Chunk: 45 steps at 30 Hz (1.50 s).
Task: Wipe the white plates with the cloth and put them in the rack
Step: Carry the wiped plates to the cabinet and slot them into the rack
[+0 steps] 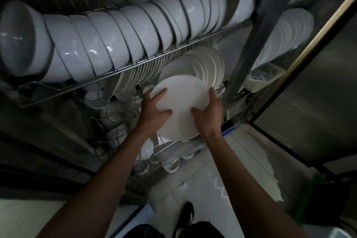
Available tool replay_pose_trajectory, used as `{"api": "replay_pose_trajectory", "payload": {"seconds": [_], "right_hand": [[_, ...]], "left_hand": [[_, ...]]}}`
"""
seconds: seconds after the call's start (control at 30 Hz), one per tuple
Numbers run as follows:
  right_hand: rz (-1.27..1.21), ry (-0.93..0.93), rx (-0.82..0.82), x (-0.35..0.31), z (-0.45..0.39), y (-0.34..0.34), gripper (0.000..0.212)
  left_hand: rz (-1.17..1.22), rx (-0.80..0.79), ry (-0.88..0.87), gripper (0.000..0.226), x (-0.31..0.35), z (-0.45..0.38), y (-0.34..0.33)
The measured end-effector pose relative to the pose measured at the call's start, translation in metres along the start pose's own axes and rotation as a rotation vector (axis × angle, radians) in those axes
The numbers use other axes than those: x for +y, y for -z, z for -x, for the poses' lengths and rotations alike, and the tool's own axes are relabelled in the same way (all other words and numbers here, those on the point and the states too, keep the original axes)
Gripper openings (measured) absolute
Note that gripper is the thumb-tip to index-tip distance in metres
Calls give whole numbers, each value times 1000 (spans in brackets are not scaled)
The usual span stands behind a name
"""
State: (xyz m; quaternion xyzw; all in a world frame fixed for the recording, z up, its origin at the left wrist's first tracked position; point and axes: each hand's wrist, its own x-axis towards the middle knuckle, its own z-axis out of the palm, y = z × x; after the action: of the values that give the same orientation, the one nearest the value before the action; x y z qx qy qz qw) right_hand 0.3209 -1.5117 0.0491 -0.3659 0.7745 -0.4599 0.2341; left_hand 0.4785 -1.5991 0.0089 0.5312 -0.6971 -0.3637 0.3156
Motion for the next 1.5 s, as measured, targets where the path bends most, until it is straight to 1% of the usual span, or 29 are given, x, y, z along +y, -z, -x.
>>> {"api": "replay_pose_trajectory", "payload": {"seconds": [0.17,0.4,0.6,0.83,0.97,1.2,1.27,1.4,1.47,1.5], "right_hand": [[-16,52,-110,-8,-22,-11,83],[-15,83,-166,-11,-34,-31,76],[-100,73,-207,-10,-41,-35,64],[-160,140,-281,-8,-47,-40,62],[-178,196,-257,-7,-47,-43,69],[-228,264,-179,-11,-48,-54,68],[-234,288,-164,-11,-48,-58,68],[-220,352,-132,-11,-51,-66,70],[-202,388,-112,-11,-54,-68,68],[-195,406,-101,-12,-55,-69,66]], "left_hand": [[10,68,38,74,-8,-16,10],[34,98,88,74,-24,-21,18],[51,94,102,73,-33,-27,16],[92,63,146,73,-41,-33,16],[115,74,111,80,-43,-34,13],[112,92,92,79,-45,-35,8],[53,107,72,74,-43,-37,6],[-166,195,-10,54,-44,-30,-4],[-242,185,-64,54,-43,-21,-11],[-248,171,-65,56,-43,-18,-14]]}}
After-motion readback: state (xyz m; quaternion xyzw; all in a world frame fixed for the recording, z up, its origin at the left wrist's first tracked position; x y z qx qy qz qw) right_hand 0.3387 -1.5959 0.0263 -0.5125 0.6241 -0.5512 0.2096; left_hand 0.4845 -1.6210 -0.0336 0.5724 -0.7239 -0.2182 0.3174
